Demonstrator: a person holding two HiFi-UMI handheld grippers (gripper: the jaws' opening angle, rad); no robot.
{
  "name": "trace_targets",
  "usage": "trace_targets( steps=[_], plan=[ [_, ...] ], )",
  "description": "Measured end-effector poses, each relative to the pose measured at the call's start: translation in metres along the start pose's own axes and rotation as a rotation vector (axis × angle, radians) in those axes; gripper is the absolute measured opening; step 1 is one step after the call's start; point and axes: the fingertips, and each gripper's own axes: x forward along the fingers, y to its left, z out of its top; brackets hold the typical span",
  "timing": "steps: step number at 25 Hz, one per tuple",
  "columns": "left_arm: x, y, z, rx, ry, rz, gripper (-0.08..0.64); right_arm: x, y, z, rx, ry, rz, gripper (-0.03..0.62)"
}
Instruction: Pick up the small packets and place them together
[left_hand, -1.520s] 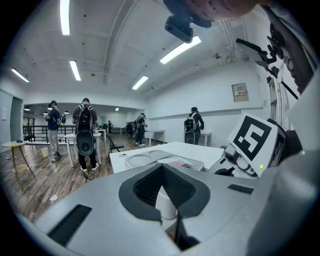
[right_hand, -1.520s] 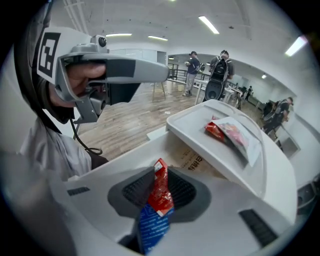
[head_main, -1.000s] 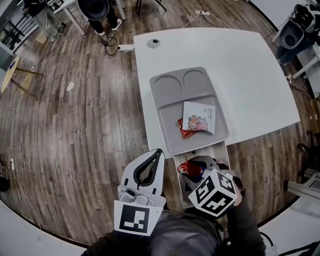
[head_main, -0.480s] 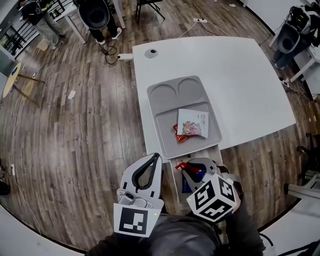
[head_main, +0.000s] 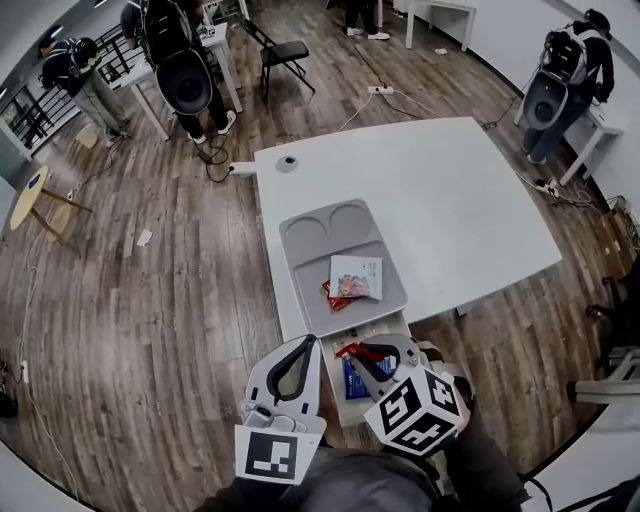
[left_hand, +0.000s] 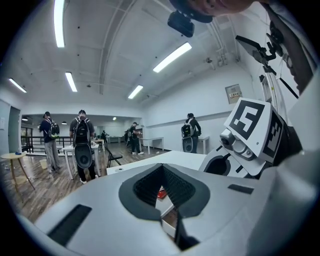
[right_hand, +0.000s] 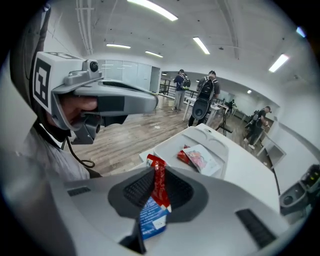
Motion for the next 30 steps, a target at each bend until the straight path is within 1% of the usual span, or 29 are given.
trace_targets(
  steps=[6, 11, 14, 19, 24, 27, 28, 30],
  plan=[
    [-0.002, 0.008, 0.007, -0.011, -0.026, 0.026, 0.0, 0.002, -0.006, 0.02, -0.03, -0.035, -0.001, 0.067],
    [0.003, 0.039, 0.011, -0.024, -0.039, 0.055, 0.0, 0.02, -0.023, 0.053, -0.049, -0.068, -0.02, 0.067],
    [0.01, 0.056, 0.013, -0.033, -0.041, 0.061, 0.0, 0.032, -0.038, 0.067, -0.042, -0.061, -0.034, 0.067],
    [0.016, 0.079, -0.003, -0.05, -0.009, 0.055, 0.0, 0.061, -0.06, 0.069, 0.0, -0.001, -0.073, 0.067],
    [0.018, 0.097, -0.016, -0.076, 0.016, 0.067, 0.0, 0.083, -0.062, 0.057, 0.007, 0.066, -0.088, 0.086],
    [0.02, 0.104, -0.019, -0.071, 0.019, 0.066, 0.0, 0.087, -0.068, 0.056, 0.017, 0.061, -0.118, 0.109],
    [0.021, 0.105, -0.021, -0.07, 0.02, 0.065, 0.0, 0.088, -0.07, 0.057, 0.025, 0.051, -0.127, 0.123],
    [0.021, 0.106, -0.025, -0.077, 0.022, 0.066, 0.0, 0.086, -0.072, 0.058, 0.046, 0.028, -0.136, 0.129]
  ],
)
